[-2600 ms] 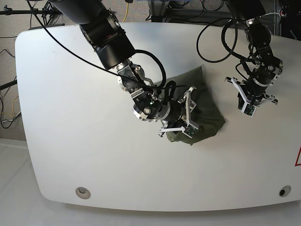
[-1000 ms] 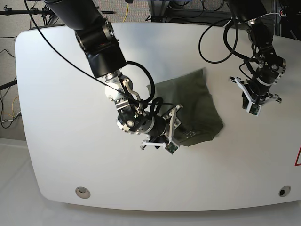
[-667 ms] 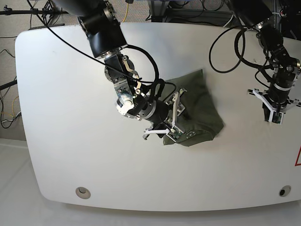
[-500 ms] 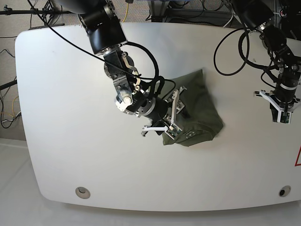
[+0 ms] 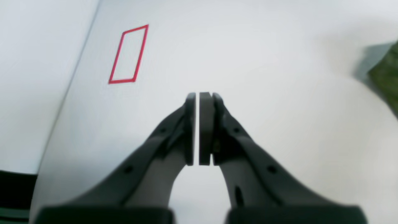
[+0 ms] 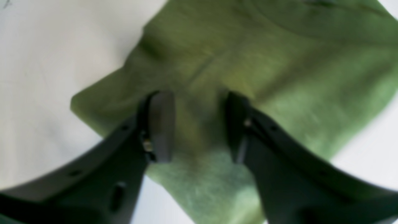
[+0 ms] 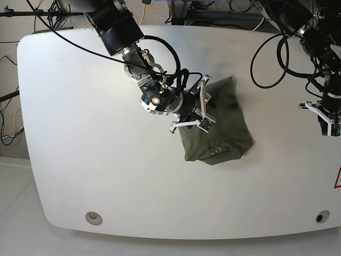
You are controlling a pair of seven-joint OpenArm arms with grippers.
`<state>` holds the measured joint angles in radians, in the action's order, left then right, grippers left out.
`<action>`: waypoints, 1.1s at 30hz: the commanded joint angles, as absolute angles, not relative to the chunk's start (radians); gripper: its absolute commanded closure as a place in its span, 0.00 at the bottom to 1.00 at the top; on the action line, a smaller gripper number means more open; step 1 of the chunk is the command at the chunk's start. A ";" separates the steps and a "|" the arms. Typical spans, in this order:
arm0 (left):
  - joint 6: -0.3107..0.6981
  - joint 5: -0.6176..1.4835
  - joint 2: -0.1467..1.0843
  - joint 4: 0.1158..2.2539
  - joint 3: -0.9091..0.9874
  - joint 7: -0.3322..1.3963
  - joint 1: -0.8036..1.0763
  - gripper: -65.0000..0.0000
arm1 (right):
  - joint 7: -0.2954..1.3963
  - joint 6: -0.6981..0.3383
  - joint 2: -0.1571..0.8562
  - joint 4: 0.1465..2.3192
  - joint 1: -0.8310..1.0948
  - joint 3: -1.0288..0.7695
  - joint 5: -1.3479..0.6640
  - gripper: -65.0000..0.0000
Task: Fold the T-shirt properly
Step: 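Drag the folded shirt with the right gripper toward the table center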
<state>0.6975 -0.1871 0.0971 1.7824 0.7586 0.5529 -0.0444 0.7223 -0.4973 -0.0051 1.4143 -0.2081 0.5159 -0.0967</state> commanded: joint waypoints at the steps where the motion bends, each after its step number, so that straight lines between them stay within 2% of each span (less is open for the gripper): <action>1: 0.694 -0.173 0.111 1.804 0.757 0.526 -0.058 1.00 | 0.705 -0.496 -0.015 1.388 -0.229 0.522 -0.108 0.84; 3: 0.694 -0.173 0.110 1.804 0.757 0.526 -0.058 1.00 | 0.687 -0.495 -0.027 1.353 -0.243 0.529 -0.108 0.99; 4: 0.694 -0.174 0.110 1.804 0.757 0.526 -0.058 1.00 | 0.682 -0.495 -0.030 1.342 -0.249 0.530 -0.108 1.00; 9: 0.694 -0.174 0.108 1.804 0.756 0.527 -0.058 1.00 | 0.641 -0.495 -0.045 1.244 -0.282 0.532 -0.108 0.97; 17: 0.694 -0.174 0.110 1.804 0.756 0.529 -0.058 1.00 | 0.572 -0.495 -0.084 1.078 -0.375 0.529 -0.108 1.00; 33: 0.694 -0.174 0.111 1.804 0.757 0.529 -0.056 1.00 | 0.384 -0.493 -0.127 0.748 -0.581 0.524 -0.107 1.00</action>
